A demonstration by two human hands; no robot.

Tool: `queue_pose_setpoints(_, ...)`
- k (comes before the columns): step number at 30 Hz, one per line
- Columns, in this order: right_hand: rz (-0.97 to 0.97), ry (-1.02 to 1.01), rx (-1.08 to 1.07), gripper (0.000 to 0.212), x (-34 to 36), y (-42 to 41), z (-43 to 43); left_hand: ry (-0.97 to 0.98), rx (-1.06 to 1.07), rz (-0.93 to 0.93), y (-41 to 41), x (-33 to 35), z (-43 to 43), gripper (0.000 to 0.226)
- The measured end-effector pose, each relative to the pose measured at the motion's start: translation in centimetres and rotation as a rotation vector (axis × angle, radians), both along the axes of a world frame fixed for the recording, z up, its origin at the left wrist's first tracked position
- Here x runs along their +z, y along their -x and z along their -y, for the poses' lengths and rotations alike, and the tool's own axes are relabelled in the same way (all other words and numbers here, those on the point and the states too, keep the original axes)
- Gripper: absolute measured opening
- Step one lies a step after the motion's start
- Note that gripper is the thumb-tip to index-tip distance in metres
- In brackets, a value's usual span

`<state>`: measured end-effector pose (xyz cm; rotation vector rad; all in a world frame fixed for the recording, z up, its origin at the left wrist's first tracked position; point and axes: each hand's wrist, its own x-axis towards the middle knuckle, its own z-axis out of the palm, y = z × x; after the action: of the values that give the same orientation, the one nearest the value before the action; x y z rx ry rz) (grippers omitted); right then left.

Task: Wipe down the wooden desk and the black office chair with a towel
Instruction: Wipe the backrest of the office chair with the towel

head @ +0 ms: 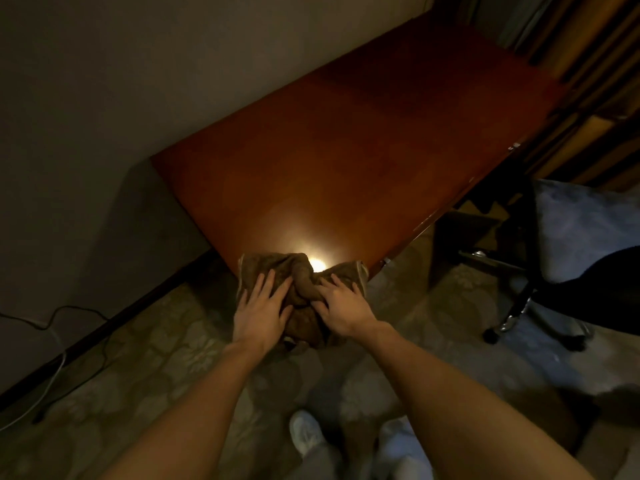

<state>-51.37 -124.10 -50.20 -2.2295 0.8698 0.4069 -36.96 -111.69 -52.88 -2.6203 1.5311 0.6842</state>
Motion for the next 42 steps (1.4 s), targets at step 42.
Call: queue_pose_setpoints(42,0.404,0.384,-0.621,0.058,24.7,44.6,12.8,0.170,-0.359,-0.833,35.6,31.0,29.2,0.026)
